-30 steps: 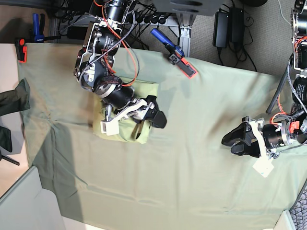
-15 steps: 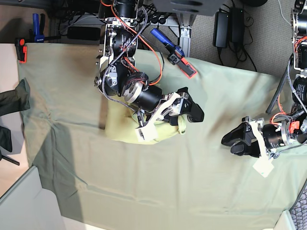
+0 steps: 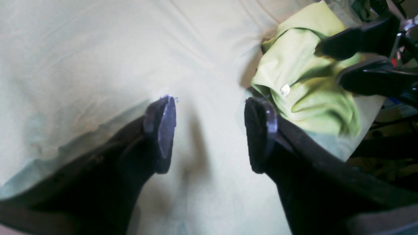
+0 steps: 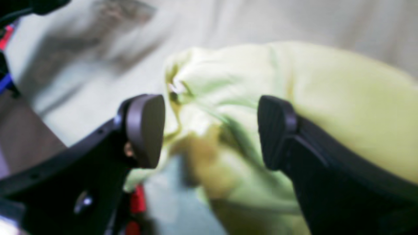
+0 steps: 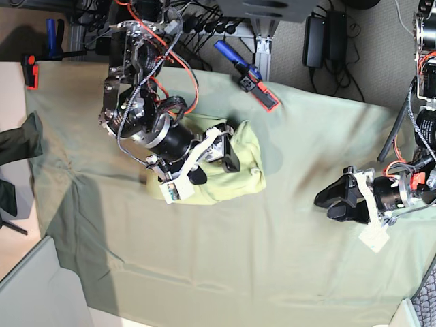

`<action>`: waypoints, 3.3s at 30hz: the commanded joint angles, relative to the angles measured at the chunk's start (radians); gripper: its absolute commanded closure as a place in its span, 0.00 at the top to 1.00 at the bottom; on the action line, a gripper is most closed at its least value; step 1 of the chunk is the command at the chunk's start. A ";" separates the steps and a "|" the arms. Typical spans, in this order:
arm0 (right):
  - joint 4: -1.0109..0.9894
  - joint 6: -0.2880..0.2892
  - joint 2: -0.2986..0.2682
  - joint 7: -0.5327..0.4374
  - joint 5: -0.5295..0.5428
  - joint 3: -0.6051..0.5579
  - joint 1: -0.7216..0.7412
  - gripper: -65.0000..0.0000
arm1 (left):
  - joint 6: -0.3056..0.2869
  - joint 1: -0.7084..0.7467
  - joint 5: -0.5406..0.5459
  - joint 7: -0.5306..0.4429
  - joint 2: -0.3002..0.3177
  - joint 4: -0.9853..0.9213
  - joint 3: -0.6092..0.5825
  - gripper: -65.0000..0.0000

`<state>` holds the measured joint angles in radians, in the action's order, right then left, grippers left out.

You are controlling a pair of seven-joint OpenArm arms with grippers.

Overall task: Fold the T-shirt properly
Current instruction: 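Grasp the folded bundle with the right gripper and fold it over again, then press and tuck the bundle edges with both grippers to square it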

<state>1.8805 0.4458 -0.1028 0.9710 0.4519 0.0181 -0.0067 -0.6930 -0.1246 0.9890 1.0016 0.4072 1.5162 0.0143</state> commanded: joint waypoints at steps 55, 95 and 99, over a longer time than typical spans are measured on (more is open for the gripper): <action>-0.518 0.071 -0.205 -0.167 0.180 0.340 0.320 0.00 | 0.073 0.185 -0.703 -0.216 -0.266 0.363 -0.644 0.00; -0.827 0.072 -0.253 -0.099 0.110 -0.075 0.543 0.00 | 0.263 0.055 -0.966 -0.437 -0.359 -0.130 -0.719 0.00; -0.827 0.075 -0.283 -0.068 0.169 -0.075 0.542 0.00 | 0.263 0.055 -0.972 -0.436 -0.340 -0.130 -0.688 0.00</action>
<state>1.0386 0.4522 -0.3740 0.9119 0.6094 -0.0605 0.5076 -0.4614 -0.0605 0.0700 0.5087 0.0517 1.3895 -0.6853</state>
